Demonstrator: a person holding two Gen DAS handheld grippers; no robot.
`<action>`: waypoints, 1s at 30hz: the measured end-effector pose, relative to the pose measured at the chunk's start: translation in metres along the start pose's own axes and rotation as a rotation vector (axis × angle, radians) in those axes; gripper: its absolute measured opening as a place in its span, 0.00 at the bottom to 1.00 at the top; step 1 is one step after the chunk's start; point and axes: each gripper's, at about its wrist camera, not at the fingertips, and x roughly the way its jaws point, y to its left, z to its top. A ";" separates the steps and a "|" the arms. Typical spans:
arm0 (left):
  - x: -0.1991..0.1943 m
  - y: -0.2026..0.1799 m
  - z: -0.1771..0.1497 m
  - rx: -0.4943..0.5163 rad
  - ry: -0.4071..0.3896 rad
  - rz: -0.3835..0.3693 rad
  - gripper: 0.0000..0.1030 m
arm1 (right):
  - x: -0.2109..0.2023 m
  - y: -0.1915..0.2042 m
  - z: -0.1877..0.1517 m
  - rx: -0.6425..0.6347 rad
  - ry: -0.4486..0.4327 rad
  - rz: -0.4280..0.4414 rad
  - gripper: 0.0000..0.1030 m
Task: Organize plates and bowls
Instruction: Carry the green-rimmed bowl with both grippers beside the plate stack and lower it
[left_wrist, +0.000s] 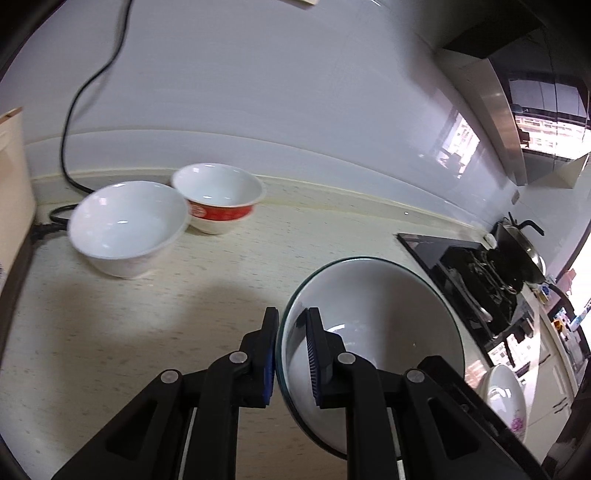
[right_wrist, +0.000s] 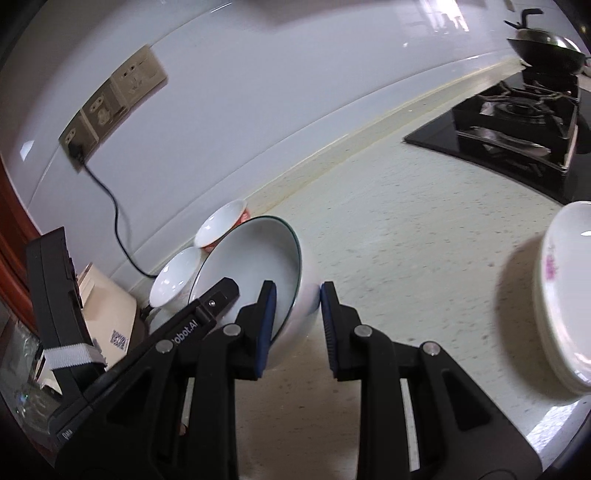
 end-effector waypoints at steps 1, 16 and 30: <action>0.000 -0.004 0.000 0.003 0.002 -0.003 0.15 | -0.002 -0.004 0.000 0.004 -0.002 -0.014 0.28; 0.043 -0.068 -0.012 0.048 0.105 -0.075 0.16 | -0.016 -0.067 0.015 0.119 -0.023 -0.130 0.27; 0.067 -0.083 -0.016 0.056 0.167 -0.107 0.16 | -0.015 -0.084 0.020 0.146 -0.040 -0.176 0.27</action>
